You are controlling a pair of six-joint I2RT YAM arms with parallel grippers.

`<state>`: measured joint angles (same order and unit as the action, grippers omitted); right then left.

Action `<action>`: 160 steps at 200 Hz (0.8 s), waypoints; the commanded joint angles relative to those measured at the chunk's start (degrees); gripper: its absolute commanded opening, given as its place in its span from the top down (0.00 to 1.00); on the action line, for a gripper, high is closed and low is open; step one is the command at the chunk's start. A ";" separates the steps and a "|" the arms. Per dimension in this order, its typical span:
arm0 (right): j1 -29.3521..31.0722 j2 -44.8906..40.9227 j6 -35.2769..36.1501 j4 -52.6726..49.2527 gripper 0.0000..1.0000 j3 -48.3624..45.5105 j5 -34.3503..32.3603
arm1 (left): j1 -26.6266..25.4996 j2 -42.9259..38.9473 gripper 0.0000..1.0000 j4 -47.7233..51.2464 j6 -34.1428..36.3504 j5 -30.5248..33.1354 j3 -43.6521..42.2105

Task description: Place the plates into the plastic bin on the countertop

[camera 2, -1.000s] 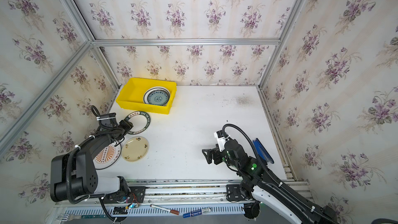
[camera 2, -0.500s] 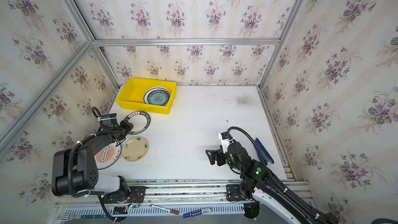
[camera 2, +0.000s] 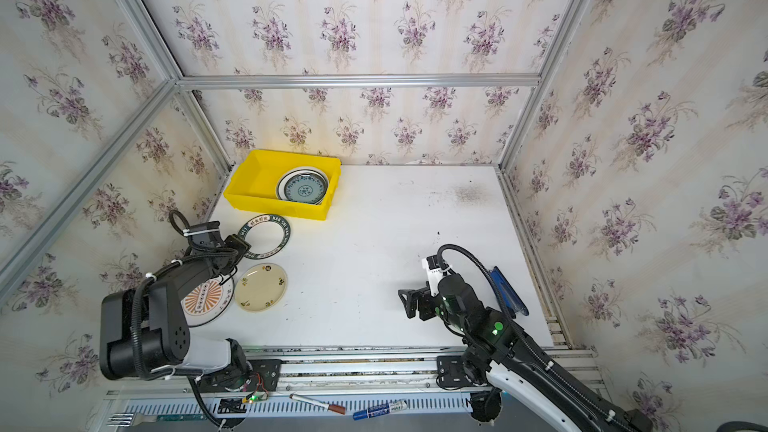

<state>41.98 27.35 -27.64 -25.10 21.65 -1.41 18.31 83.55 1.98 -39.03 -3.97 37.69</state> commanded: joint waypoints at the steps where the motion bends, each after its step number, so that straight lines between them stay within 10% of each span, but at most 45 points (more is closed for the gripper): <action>1: -0.05 0.16 -0.42 0.06 0.02 0.70 -0.97 | 0.23 1.61 0.37 -0.75 -0.44 -0.66 1.11; 160: -0.68 -0.38 -0.40 -3.13 0.02 2.78 -5.09 | 1.38 12.12 0.55 -1.94 -1.64 -6.91 8.49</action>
<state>41.34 26.61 -28.25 -29.15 23.59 -5.21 19.62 95.39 0.89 -40.97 -9.72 45.65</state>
